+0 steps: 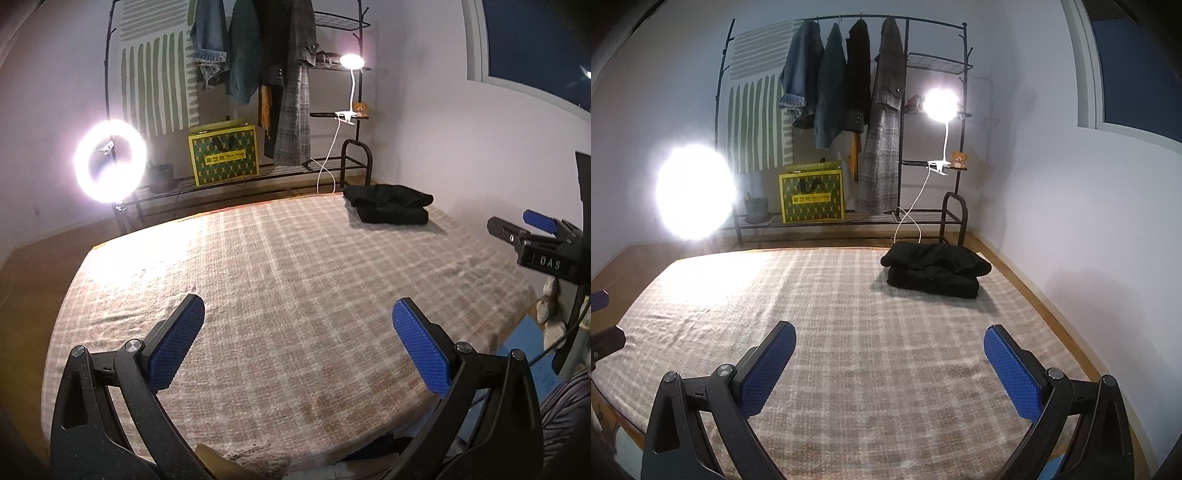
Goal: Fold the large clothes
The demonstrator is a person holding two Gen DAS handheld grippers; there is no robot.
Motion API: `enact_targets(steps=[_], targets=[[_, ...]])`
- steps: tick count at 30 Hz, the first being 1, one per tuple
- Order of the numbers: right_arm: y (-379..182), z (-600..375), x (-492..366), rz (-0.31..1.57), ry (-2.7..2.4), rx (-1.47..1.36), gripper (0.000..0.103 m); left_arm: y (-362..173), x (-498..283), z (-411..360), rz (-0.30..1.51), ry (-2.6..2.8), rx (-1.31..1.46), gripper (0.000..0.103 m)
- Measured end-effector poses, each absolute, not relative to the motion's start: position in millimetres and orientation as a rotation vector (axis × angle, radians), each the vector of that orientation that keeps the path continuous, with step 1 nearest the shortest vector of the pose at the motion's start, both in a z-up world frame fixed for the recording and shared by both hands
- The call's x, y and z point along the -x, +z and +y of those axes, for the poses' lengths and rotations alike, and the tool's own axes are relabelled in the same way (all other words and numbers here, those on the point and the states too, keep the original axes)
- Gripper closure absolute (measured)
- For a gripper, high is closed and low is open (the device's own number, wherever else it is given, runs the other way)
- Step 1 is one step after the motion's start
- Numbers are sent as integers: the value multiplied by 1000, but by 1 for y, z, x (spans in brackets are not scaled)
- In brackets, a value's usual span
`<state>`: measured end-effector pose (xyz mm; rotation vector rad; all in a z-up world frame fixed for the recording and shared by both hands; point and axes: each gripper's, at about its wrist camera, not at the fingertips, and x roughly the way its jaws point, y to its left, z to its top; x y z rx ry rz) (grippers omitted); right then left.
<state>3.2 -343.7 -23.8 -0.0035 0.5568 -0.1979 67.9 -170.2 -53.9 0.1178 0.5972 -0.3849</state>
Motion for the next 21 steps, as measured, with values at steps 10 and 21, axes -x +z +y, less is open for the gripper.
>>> enact_targets(steps=[10,21], targets=[[-34,-359,-1,581,-221,-38,0,-60,-64,-170,627,-400,-119,0],[-36,-352,-2,584,-207,7,0,-58,-63,-166,625,-394,-111,0]])
